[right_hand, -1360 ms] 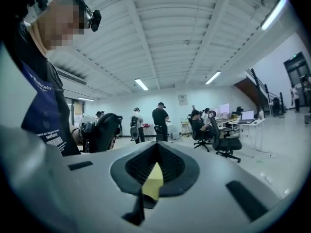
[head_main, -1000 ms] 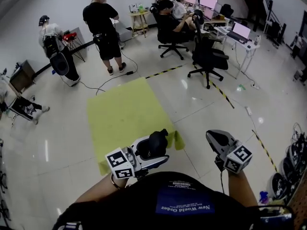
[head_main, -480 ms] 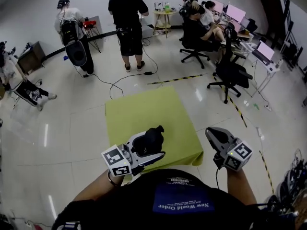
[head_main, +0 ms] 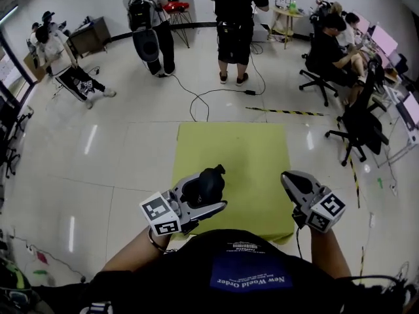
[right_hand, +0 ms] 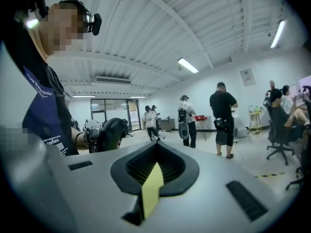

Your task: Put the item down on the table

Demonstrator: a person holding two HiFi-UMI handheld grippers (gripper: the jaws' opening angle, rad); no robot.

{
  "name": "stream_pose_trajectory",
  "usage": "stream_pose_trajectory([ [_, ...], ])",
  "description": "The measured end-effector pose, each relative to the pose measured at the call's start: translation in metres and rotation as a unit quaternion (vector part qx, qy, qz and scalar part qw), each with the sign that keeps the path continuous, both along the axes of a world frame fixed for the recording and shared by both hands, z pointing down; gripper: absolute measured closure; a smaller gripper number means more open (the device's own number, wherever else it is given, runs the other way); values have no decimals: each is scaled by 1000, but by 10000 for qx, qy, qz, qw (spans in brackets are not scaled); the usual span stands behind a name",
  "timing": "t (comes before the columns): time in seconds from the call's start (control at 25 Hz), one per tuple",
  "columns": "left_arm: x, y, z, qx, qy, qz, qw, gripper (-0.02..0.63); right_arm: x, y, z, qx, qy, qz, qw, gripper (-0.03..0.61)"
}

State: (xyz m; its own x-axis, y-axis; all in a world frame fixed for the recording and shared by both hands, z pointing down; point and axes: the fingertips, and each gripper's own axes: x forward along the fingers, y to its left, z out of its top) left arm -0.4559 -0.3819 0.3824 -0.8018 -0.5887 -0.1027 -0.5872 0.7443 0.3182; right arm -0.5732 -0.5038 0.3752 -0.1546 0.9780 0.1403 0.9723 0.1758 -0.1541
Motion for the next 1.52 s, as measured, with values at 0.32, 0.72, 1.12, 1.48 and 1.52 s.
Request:
stream_pose_trajectory([
  [0.32, -24, -2, -7, 189, 251, -1149, 9929, 239, -44, 26, -9, -324, 206, -1208, 9919, 591],
  [0.72, -35, 4, 0, 30, 311, -970, 9948, 239, -50, 49, 0, -338, 290, -1259, 9910, 591],
  [1.12, -47, 29, 3, 63, 223, -653, 9976, 239, -56, 58, -1, -197, 250, -854, 9958, 591],
  [1.48, -124, 107, 44, -1116, 583, -807, 9888, 239, -116, 98, 3, -122, -95, -722, 9973, 591],
  [1.52, -138, 119, 56, -1247, 687, -818, 9864, 239, -124, 106, 9, -141, -56, -704, 9974, 591],
])
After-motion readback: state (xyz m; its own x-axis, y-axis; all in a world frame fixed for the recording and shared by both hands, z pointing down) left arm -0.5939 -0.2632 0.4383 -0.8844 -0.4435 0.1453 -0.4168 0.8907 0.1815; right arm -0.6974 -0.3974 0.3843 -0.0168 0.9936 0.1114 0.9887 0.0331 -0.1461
